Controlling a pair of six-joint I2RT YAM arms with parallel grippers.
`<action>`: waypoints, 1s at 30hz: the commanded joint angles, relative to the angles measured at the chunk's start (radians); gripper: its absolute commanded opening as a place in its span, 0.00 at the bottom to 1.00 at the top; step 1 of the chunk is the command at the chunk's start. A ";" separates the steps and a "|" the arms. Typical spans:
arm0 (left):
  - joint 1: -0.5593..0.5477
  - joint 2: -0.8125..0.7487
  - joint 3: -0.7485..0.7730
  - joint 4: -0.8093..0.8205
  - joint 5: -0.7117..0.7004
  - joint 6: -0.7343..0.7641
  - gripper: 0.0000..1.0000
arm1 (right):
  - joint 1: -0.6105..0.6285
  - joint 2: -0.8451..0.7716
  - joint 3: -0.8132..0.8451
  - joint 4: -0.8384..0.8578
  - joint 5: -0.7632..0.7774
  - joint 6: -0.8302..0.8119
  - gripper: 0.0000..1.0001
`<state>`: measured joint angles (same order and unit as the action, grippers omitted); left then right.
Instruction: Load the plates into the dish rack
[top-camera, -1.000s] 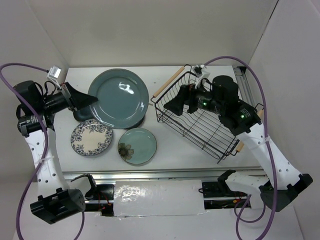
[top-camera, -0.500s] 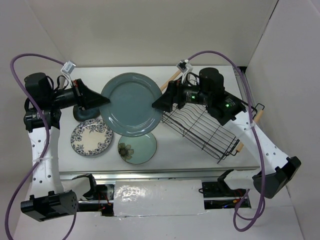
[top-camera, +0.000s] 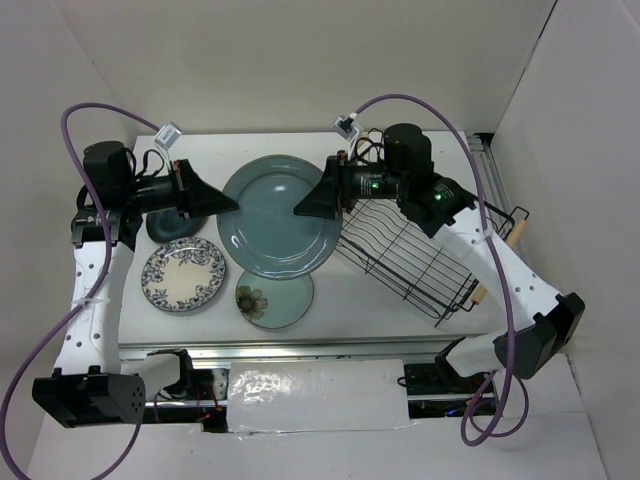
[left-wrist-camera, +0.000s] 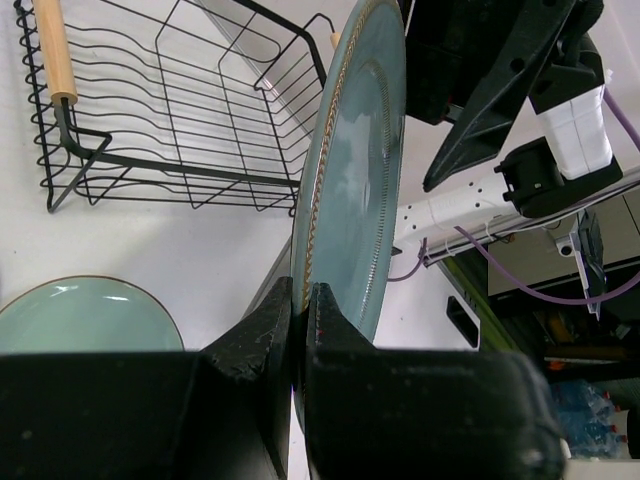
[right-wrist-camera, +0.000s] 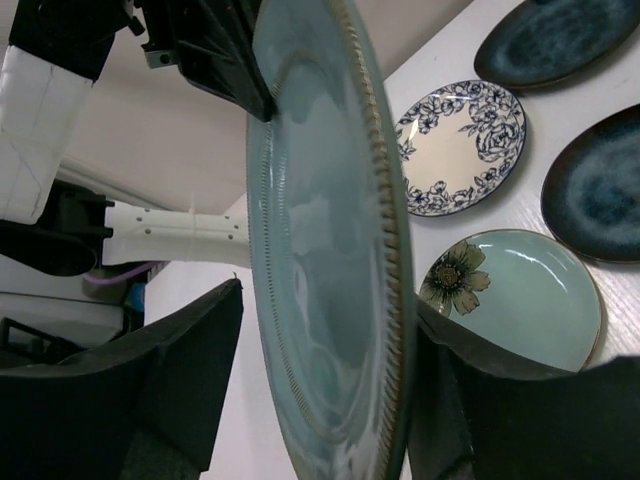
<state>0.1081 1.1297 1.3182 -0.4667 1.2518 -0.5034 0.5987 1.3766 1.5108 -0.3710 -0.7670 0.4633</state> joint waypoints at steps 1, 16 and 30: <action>-0.015 -0.004 0.029 0.077 0.047 -0.032 0.00 | 0.010 -0.011 0.028 0.060 -0.029 0.002 0.65; -0.024 0.016 0.012 0.100 0.023 -0.024 0.00 | 0.030 -0.025 0.008 0.027 0.017 -0.035 0.00; 0.063 0.056 0.136 -0.116 -0.250 -0.075 0.99 | 0.004 -0.129 0.124 -0.094 0.402 -0.144 0.00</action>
<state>0.1036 1.2335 1.4242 -0.5095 1.1419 -0.5369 0.6289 1.3388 1.5105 -0.5323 -0.4896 0.3649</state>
